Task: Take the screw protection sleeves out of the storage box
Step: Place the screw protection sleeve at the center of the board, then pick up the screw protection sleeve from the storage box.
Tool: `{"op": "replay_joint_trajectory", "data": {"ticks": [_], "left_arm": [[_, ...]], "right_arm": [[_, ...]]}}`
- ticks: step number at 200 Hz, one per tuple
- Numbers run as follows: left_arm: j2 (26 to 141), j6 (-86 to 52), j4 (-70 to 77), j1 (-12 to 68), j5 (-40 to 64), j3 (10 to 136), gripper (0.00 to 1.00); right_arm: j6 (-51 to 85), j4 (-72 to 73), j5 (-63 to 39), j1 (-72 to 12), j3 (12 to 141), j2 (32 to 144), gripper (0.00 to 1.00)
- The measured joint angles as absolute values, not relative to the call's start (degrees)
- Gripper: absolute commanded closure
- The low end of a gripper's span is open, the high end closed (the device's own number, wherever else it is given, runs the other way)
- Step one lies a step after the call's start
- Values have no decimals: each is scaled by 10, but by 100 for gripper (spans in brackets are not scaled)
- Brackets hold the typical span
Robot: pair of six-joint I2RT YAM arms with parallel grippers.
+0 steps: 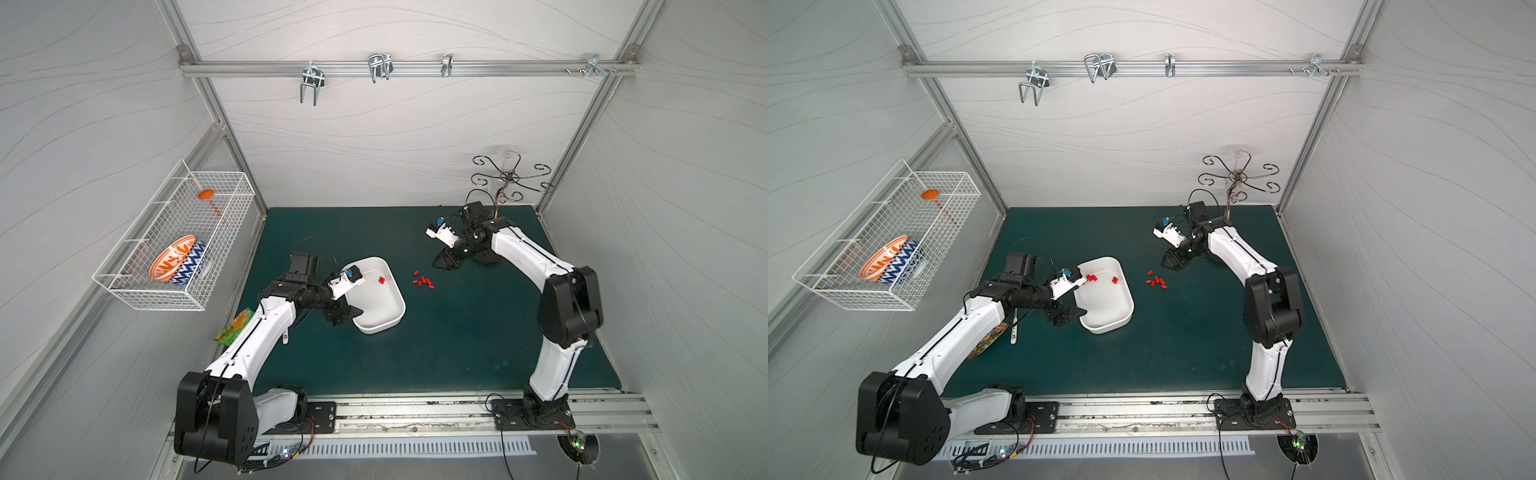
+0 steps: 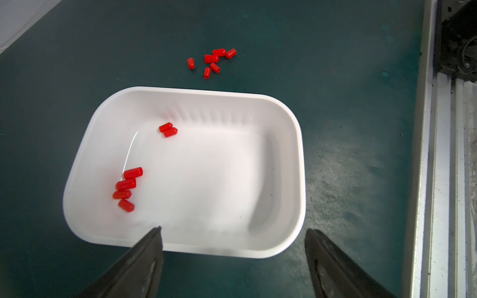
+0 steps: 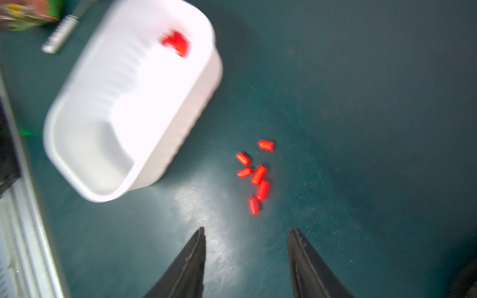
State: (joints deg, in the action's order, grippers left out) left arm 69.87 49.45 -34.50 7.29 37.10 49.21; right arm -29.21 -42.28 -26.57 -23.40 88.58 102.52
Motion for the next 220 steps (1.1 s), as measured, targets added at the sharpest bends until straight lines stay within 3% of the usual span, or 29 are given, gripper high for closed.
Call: {"op": "replay_joint_trajectory", "data": {"ticks": [41,94,168,220], "left_arm": [[783,504,-347,87,340,571,23],[927,633,-368,133,304,672,35],[1108,792,-413,172,251,838,54],[1172,843,-441,181,224,888,59]], "right_arm": [[-309,-415,-337,-240,792,913,32],[-316,-384,-370,-198,666,818,30],[-312,-339,-403,-87,645,810,29],[-309,-330,-418,-74,637,805,29]]}}
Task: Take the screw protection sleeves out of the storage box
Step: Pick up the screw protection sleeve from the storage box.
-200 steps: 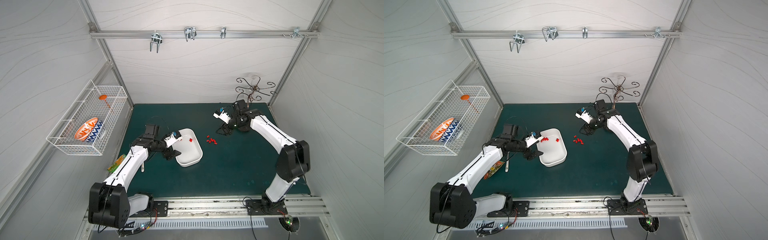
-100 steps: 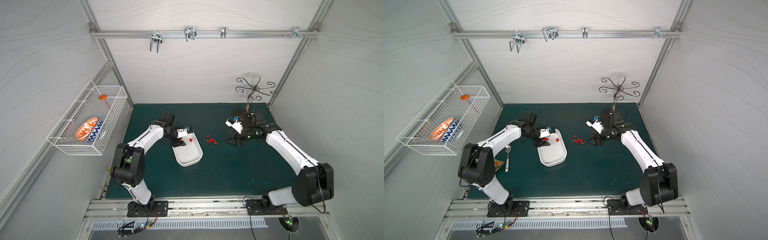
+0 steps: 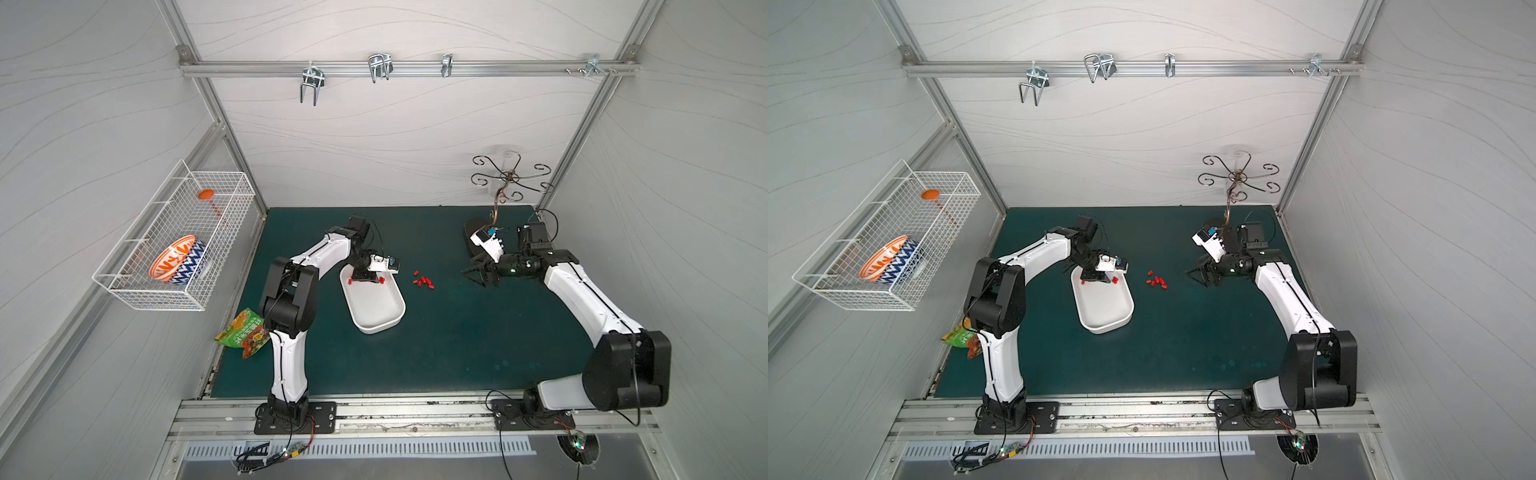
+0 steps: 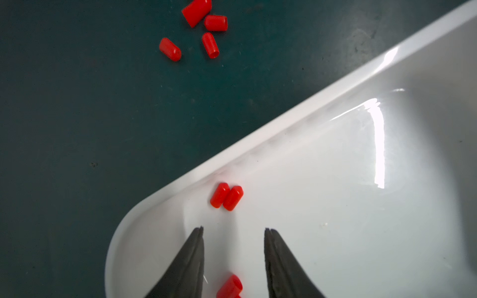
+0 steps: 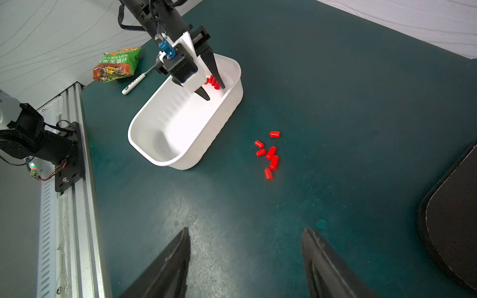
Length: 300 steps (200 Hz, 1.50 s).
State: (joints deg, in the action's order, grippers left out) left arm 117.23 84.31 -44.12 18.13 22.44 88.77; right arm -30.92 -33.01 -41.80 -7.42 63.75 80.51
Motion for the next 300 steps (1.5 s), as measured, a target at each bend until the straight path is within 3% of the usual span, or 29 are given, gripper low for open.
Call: {"op": "replay_joint_trajectory", "data": {"ticks": [47,127,261,300], "left_arm": [[1213,855,-447,192,210,917,61],[1235,869,-451,204,184,928,75],[1213,855,-465,204,190,910,60],[1199,849,-456,204,201,896,65]], "right_arm": [[-309,-330,-427,-74,637,812,29],[-309,-330,-427,-74,637,818,29],[-310,-330,-430,-74,637,840,29],[-311,-330,-432,-74,637,840,29]]}}
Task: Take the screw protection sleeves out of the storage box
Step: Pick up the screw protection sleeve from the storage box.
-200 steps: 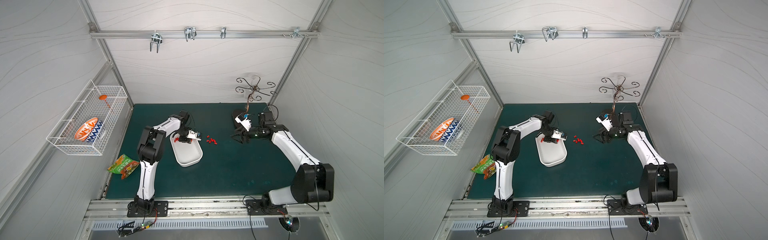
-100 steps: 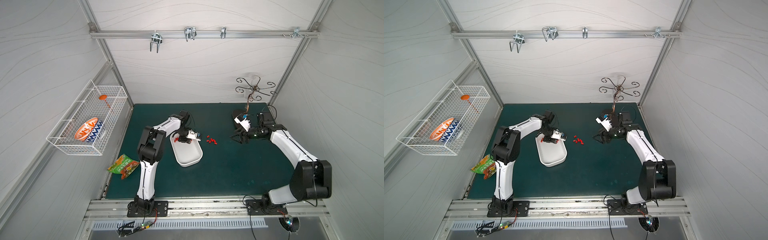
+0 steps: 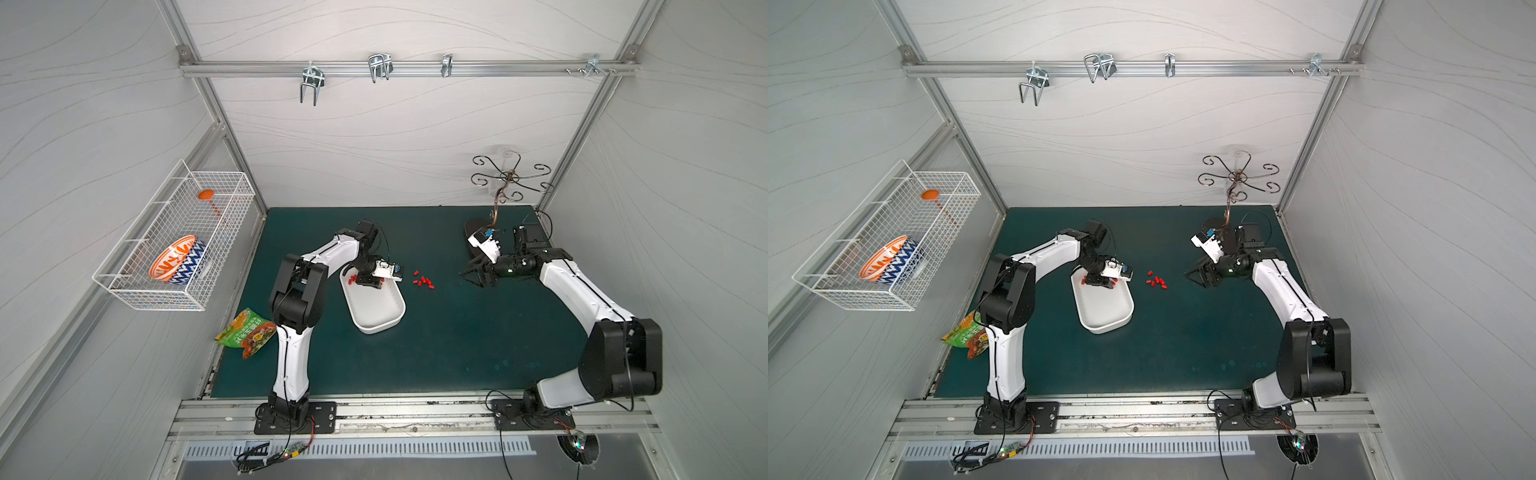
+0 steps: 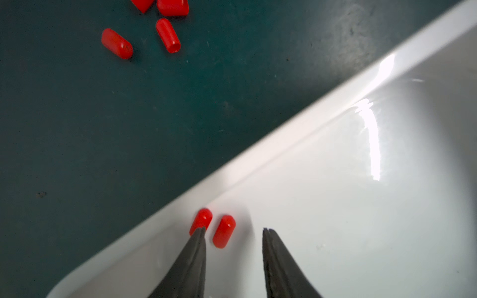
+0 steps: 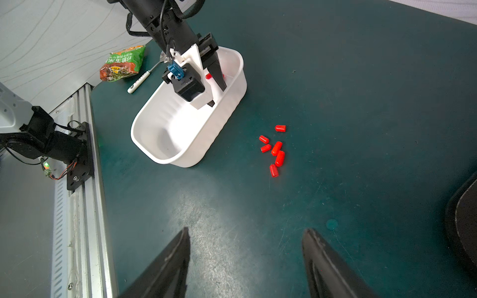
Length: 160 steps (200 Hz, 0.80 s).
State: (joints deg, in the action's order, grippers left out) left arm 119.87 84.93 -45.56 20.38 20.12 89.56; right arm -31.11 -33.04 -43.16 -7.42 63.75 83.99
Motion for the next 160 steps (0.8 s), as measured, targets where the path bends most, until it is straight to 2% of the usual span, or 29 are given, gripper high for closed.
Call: {"op": "replay_joint_trajectory", "data": {"ticks": [102,160], "left_arm": [[1225,860,-458,204,194,912,70],[1234,868,-457,204,184,916,77]], "right_arm": [[-314,-332,-431,-75,638,840,29],[-315,-335,-431,-75,638,842,29]]}}
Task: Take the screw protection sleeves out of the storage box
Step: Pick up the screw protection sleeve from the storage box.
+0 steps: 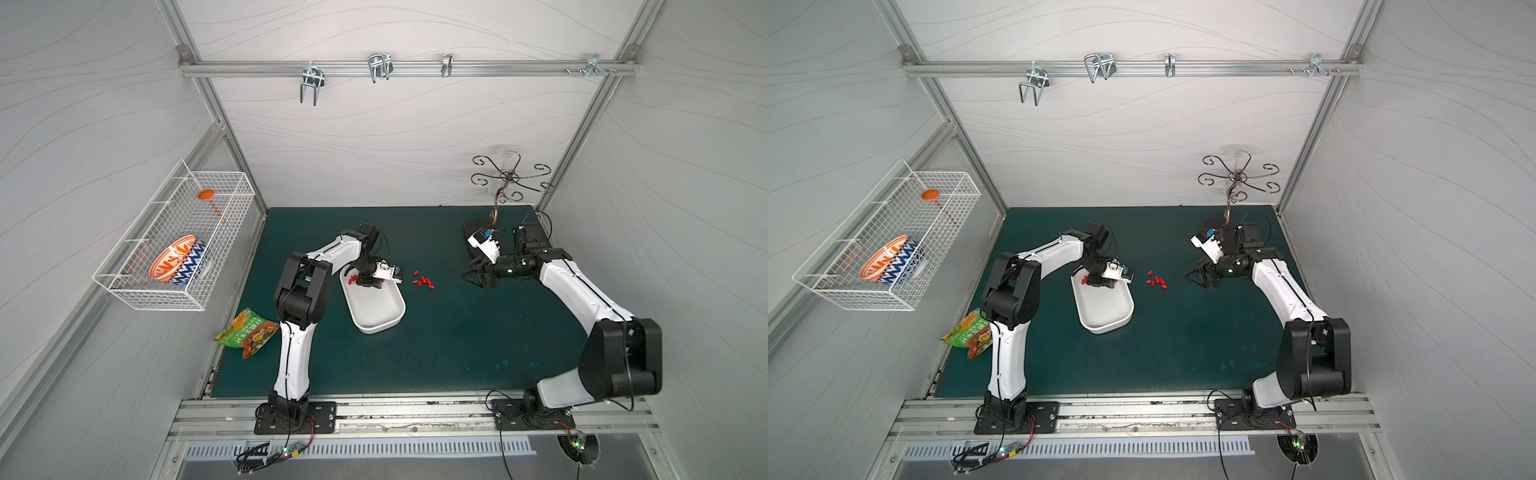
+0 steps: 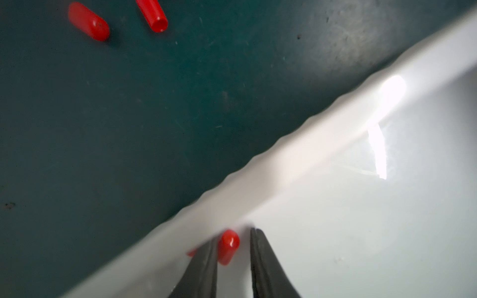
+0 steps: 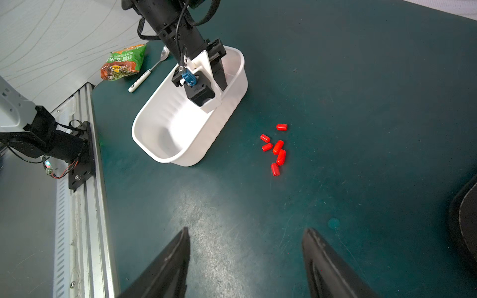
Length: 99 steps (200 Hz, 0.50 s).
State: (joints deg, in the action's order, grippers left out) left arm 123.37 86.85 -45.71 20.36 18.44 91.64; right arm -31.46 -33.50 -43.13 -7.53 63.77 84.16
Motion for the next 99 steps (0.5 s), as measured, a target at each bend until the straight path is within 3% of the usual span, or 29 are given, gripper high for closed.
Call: {"op": "replay_joint_trajectory", "data": {"ticks": [58,99], "left_arm": [[1235,866,-458,204,172,921,94],[1219,835,-456,202,176,901,100]], "right_arm": [[-314,-335,-431,-76,638,847,29],[-314,-335,-431,-78,638,848,29]]}}
